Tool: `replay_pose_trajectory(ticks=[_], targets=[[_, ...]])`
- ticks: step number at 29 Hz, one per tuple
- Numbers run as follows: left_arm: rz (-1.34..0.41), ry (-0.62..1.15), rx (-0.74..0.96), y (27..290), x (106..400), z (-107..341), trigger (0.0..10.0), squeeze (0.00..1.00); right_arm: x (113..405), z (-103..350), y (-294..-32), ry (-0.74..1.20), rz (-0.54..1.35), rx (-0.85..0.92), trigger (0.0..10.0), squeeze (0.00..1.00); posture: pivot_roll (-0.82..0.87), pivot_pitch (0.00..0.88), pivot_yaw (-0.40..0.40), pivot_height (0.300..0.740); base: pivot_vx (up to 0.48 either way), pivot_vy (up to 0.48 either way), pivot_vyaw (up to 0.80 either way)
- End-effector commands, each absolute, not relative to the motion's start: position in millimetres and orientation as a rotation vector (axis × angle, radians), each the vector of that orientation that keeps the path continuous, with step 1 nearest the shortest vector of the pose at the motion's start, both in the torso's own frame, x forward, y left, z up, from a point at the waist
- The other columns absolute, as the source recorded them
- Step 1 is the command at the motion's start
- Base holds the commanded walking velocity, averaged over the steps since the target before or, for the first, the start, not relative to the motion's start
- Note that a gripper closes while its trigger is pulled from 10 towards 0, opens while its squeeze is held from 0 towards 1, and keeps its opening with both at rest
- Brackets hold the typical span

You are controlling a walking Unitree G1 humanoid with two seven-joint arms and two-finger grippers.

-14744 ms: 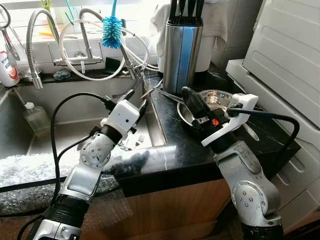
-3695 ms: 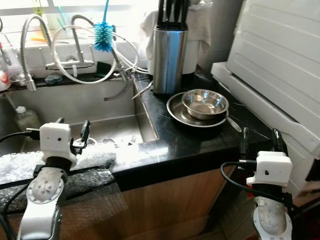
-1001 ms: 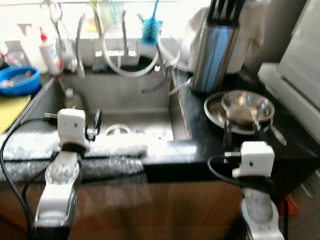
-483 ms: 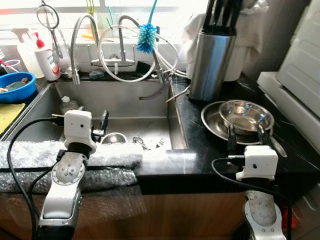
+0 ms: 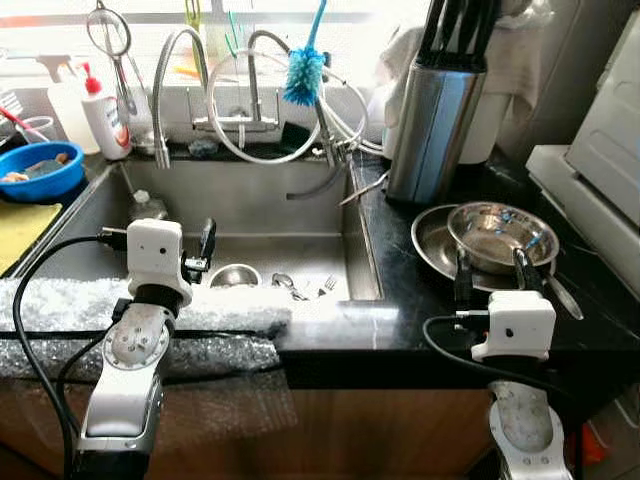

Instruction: Kitchen organization

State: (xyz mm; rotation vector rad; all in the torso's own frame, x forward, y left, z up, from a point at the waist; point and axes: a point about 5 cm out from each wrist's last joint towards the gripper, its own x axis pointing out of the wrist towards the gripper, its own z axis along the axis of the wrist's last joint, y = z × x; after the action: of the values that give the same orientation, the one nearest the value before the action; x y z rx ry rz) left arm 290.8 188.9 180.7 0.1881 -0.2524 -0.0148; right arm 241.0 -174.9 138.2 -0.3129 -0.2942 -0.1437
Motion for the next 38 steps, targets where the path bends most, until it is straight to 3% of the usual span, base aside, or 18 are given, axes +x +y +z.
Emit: replay_pose_trajectory(ticks=[1,20,38], targets=[[-0.023,-0.260,0.206,186.7,291.6,182.0,10.0,0.00,241.7,140.8,-174.0,-0.306,-0.143,-0.301,10.0,0.00,-0.16,0.010,-0.013,0.740,0.360,0.000,0.00],[-0.023,-0.272,0.200,186.8,291.7,183.2,10.0,0.00,242.2,140.8,-174.0,-0.305,-0.141,-0.298,10.0,0.00,-0.16,0.010,-0.013,0.740,0.358,0.000,0.00],[-0.026,-0.284,0.189,186.4,291.1,184.1,10.0,0.00,242.6,140.8,-171.1,-0.305,-0.132,-0.292,10.0,0.00,-0.15,0.009,-0.016,0.740,0.000,0.000,0.00]])
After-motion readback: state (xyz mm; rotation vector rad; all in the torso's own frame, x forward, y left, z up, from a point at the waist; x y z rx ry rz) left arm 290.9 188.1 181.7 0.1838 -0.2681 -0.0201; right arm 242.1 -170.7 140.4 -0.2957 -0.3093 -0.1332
